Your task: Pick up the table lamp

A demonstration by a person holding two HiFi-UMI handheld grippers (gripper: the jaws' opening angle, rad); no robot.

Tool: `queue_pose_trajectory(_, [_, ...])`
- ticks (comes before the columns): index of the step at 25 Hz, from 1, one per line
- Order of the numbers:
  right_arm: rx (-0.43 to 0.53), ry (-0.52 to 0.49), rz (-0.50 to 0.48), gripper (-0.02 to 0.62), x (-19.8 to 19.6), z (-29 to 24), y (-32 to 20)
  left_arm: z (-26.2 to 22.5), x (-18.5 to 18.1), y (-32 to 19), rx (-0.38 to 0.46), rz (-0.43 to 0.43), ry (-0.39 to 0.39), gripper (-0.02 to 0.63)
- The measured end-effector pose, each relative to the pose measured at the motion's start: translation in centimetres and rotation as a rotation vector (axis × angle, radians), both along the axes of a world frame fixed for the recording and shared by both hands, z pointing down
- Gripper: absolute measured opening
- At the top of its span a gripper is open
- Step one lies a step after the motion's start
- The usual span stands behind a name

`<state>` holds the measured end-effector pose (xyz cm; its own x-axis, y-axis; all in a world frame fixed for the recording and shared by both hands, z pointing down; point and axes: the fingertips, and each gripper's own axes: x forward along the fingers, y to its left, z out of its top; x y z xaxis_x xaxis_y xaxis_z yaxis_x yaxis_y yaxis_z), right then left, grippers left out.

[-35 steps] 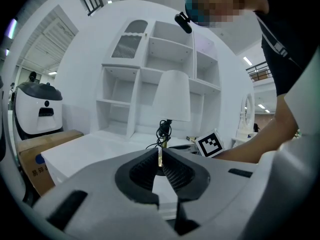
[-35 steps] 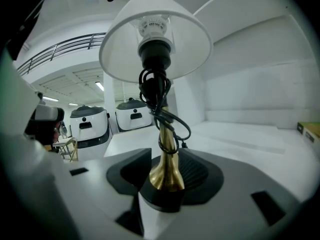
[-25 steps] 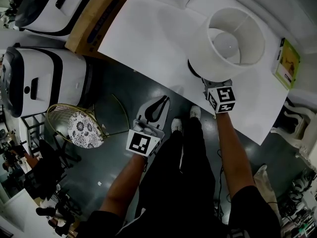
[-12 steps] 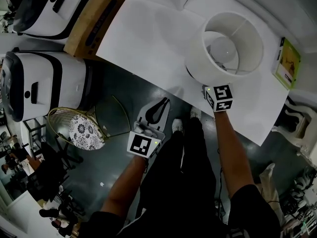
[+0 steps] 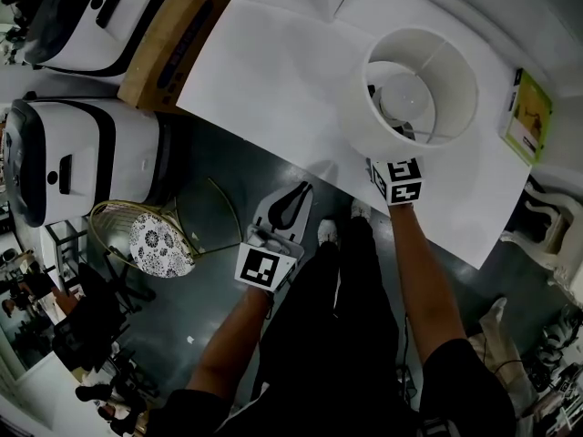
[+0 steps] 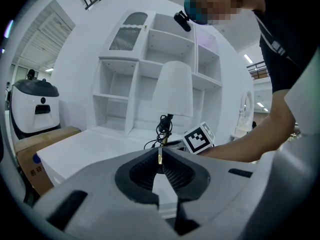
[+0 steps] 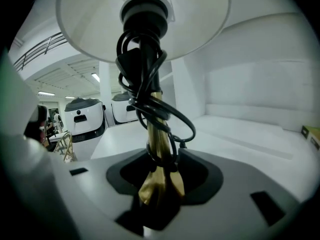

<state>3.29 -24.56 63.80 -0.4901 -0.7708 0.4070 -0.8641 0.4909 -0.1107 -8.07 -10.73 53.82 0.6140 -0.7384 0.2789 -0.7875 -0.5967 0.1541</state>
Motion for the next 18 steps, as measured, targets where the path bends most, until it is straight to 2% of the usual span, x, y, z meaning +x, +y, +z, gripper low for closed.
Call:
queue_pose_trajectory(10, [0.049, 0.020, -0.029, 0.146, -0.10, -0.07, 0.22, -0.18, -0.21, 0.19, -0.003, -0.005, 0.003, 0.020])
queue_pose_trajectory(18, [0.053, 0.019, -0.046, 0.143, -0.22, -0.61, 0.70, -0.09, -0.25, 0.20, 0.001, 0.007, -0.010, 0.020])
